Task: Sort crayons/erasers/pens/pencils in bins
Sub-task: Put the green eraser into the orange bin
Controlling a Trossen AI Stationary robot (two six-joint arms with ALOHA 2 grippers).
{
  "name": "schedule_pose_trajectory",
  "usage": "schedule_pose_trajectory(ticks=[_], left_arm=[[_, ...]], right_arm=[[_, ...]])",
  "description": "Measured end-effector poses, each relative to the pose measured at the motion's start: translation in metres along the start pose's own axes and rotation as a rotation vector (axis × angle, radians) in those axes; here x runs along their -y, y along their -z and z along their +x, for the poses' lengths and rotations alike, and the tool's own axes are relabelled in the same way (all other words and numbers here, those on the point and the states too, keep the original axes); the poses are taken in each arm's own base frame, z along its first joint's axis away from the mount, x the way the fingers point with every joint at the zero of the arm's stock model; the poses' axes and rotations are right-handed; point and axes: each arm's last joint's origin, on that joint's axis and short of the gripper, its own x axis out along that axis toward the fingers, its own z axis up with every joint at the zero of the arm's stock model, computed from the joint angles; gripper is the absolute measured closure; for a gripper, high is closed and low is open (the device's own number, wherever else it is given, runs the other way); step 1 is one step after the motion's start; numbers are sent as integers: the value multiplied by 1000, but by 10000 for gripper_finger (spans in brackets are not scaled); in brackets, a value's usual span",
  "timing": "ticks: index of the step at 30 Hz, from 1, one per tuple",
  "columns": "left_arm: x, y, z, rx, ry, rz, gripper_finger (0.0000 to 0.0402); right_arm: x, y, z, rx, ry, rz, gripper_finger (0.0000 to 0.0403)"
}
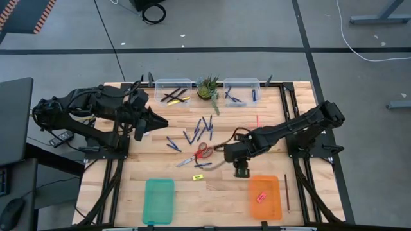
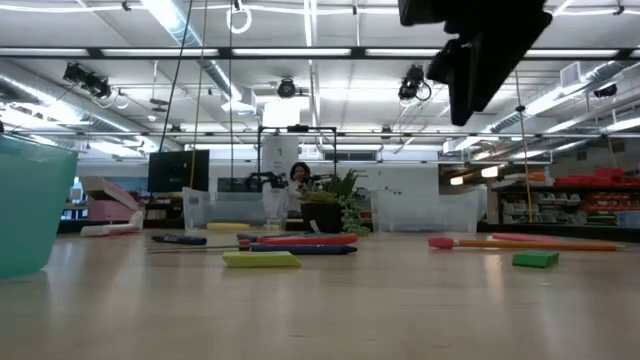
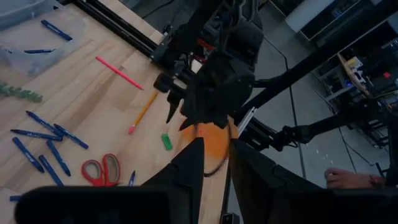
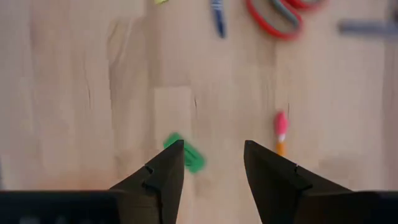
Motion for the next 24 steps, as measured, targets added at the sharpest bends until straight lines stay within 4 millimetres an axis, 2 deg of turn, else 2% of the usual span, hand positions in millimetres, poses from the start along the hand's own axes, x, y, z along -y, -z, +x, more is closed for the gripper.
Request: schedule_pose_trajectory(ticks=[3,8,11,17,24], left_arm=[[0,0,0,0,0,0,319],[0,0,0,13,-15,0,317],[-1,-1,0,25,-29,-11,319],[-1,-1,0,33,-37,-39,317],[-1,-1,0,33,-37,-71,321]], right_arm=[[-4,1,3,23,-11,-192,230],[-12,15,25,25,-80,-340,230],[-12,25,39,9,-103,-373,230],[-7,33,53,18,-129,-384,230],[-6,38,58,14,-181,-415,230]])
